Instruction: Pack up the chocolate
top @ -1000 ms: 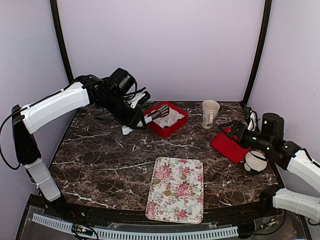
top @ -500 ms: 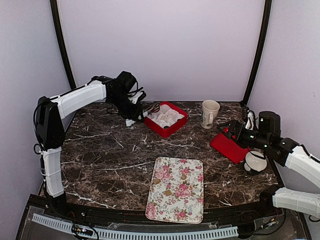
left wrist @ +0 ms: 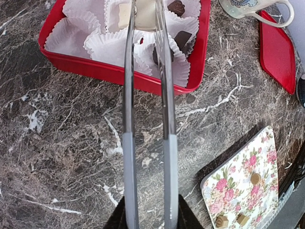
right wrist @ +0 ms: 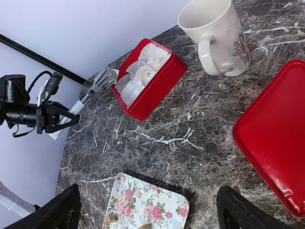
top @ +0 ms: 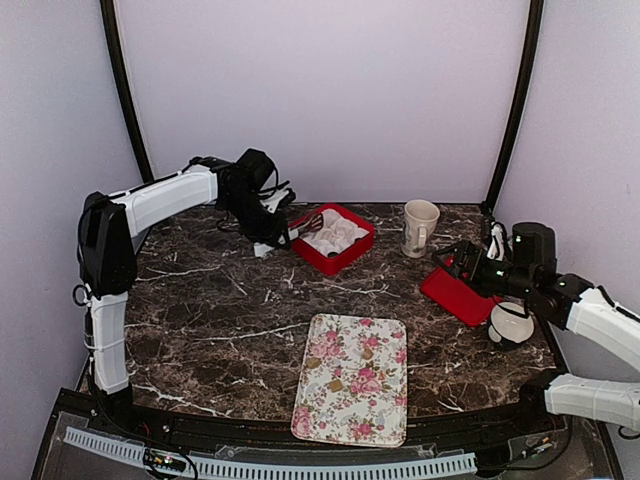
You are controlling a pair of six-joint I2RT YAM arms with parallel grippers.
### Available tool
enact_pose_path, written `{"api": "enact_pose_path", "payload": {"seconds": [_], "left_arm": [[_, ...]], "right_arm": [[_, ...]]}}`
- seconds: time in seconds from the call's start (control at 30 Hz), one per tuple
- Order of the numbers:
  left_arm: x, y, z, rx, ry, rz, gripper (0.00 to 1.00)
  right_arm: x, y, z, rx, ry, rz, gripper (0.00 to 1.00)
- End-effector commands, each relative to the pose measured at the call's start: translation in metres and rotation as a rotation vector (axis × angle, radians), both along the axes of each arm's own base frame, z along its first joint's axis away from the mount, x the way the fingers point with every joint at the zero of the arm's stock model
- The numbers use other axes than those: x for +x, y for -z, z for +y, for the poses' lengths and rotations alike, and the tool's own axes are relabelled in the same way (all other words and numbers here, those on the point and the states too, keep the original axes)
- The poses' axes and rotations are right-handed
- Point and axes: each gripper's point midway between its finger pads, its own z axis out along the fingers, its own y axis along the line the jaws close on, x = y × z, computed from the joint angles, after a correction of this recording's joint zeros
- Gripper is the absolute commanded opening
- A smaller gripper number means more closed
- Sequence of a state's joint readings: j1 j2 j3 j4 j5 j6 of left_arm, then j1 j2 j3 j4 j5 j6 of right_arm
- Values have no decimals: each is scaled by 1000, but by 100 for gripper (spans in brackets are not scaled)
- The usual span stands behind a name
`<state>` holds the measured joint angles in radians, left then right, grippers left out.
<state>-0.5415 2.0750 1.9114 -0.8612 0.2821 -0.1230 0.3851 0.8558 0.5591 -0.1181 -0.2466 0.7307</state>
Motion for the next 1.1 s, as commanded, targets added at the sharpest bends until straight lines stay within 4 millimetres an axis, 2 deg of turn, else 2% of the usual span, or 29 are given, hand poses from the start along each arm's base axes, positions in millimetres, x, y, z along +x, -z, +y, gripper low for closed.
{"api": "enact_pose_path", "payload": {"seconds": [0.0,0.23,1.07], "left_arm": [[-1,3,-5,-18,34,-1,22],[-2,13,-5,-4,47,18,23],[-6,24,1,35,51,38,29]], "right_arm": [[9,-20,1,22,8,-64,100],[8,-17,0,25,14,-59,100],[8,-14,-1,20,16,-54,100]]}}
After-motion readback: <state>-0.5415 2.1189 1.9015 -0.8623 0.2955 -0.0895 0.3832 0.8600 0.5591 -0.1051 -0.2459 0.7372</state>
